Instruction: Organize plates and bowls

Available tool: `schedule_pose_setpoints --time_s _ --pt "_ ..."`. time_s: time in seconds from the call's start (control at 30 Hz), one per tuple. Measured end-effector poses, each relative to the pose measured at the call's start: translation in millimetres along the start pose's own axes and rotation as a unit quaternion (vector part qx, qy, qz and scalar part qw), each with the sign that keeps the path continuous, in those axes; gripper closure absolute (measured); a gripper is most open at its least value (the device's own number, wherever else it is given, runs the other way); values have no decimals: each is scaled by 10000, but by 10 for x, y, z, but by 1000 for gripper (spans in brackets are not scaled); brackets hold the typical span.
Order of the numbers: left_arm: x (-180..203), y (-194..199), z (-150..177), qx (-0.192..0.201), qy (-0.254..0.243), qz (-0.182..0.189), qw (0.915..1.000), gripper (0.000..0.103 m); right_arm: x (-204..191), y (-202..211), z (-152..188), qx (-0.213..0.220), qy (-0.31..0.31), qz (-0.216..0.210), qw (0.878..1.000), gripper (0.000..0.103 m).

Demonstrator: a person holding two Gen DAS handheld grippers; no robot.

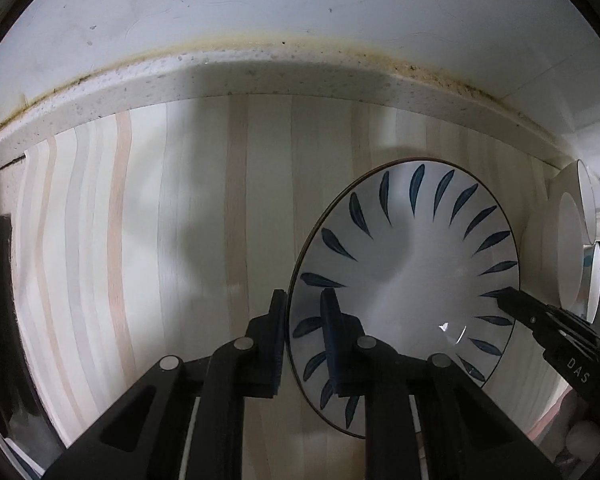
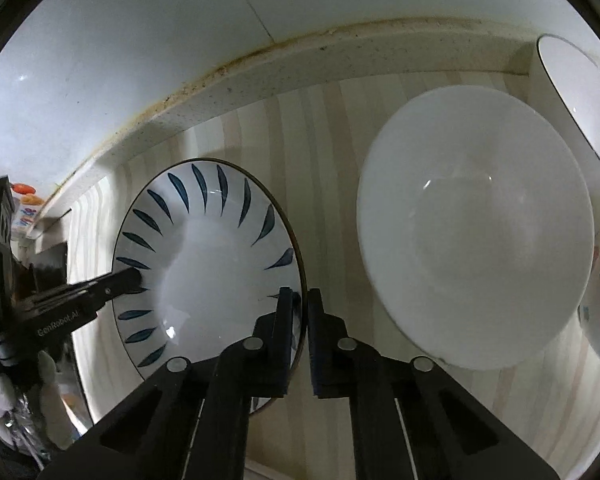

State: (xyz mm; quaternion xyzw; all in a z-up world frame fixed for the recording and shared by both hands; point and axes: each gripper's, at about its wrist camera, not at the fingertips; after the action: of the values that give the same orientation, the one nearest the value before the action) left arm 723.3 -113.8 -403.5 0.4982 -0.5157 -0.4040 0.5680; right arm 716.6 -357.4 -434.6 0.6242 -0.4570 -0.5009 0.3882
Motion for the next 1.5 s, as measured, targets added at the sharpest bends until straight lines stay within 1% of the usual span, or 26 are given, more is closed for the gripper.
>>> schedule_pose_setpoints --time_s 0.1,0.27,0.5,0.57,0.63,0.73,0.9,1.03,1.1,1.17,1.27,1.4,1.5 --pt "-21 51 26 55 -40 -81 9999 92 6 28 26 10 4 -58 10000 96" --pt "10 193 127 152 -79 -127 9998 92 -38 199 108 98 112 -85 9999 96" --pt "-33 483 336 260 -91 8 9996 92 -63 509 206 220 176 -165 9995 96" --pt "-51 614 400 342 -111 70 9993 92 -67 645 270 276 204 -170 9993 96" --pt "-153 781 464 410 -133 115 9990 92 -86 767 340 330 216 -206 9990 96" --pt "-163 975 612 508 -167 183 9984 92 -127 896 447 371 222 -242 9988 96" --pt "-129 1224 882 659 -232 255 9972 92 -178 1172 704 475 231 -309 9981 96" --pt "-123 1344 1111 729 -290 269 9966 92 -248 1354 963 534 267 -332 9977 96" --pt "-119 1340 1203 723 -292 272 9966 92 -302 1403 1104 531 301 -328 9976 96" --pt "-128 1345 1325 699 -309 276 9967 92 -318 1433 1208 526 286 -354 9976 96" --pt "-157 1361 1507 649 -340 271 9969 92 -351 1468 1454 473 264 -390 9978 96" --pt "-221 1303 1734 521 -326 246 9978 92 -363 1409 1714 330 216 -451 9982 96" --pt "-241 1224 1846 409 -335 194 9984 92 -365 1341 1904 229 168 -458 9985 96"
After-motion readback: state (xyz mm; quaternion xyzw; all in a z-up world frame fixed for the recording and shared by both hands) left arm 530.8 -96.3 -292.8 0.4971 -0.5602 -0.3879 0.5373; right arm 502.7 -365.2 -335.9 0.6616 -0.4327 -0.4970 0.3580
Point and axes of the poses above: each gripper's, at about its wrist camera, not at the fingertips, and y roughly against the way its jaws point, x to its right, z to its underside, and after that the axes turned 14 degrees about y, right-handed
